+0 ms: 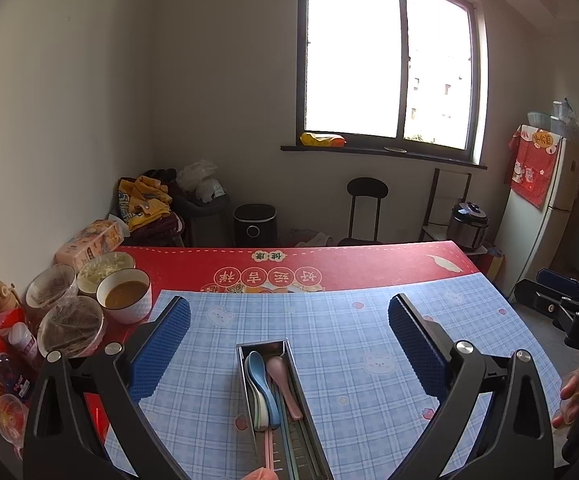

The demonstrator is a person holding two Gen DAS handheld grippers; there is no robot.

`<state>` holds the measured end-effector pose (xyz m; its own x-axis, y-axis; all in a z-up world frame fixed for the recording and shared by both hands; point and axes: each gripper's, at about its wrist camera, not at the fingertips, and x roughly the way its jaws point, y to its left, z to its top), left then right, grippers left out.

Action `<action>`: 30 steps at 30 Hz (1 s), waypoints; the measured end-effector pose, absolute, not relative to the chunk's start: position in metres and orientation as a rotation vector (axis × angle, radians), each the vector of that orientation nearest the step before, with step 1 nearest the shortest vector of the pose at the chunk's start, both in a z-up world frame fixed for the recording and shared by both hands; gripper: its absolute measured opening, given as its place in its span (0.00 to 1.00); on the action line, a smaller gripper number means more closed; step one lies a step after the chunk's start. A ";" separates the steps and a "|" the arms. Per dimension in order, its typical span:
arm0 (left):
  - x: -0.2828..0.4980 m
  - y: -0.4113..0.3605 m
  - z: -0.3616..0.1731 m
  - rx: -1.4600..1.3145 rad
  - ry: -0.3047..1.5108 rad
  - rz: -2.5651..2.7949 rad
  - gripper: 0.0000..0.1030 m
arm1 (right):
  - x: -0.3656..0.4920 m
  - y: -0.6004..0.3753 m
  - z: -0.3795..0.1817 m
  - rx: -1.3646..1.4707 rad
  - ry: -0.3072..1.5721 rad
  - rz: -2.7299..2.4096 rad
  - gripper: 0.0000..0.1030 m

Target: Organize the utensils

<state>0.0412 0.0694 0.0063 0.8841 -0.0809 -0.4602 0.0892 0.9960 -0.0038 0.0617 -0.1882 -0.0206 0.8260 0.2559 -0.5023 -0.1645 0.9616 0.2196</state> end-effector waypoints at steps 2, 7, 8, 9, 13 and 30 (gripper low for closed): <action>0.042 0.069 0.006 0.012 0.482 -0.092 0.94 | 0.060 -0.193 -0.021 0.175 0.553 0.209 0.84; 0.044 0.062 0.000 0.011 0.488 -0.099 0.94 | 0.053 -0.200 -0.022 0.186 0.535 0.173 0.84; 0.044 0.061 -0.001 0.014 0.489 -0.100 0.94 | 0.052 -0.200 -0.022 0.188 0.535 0.170 0.84; 0.044 0.059 -0.003 0.014 0.492 -0.103 0.94 | 0.051 -0.200 -0.023 0.190 0.535 0.170 0.84; 0.044 0.057 -0.006 0.012 0.499 -0.109 0.94 | 0.049 -0.199 -0.026 0.181 0.544 0.165 0.84; 0.043 0.062 -0.010 0.001 0.511 -0.104 0.94 | 0.042 -0.202 -0.024 0.182 0.522 0.140 0.84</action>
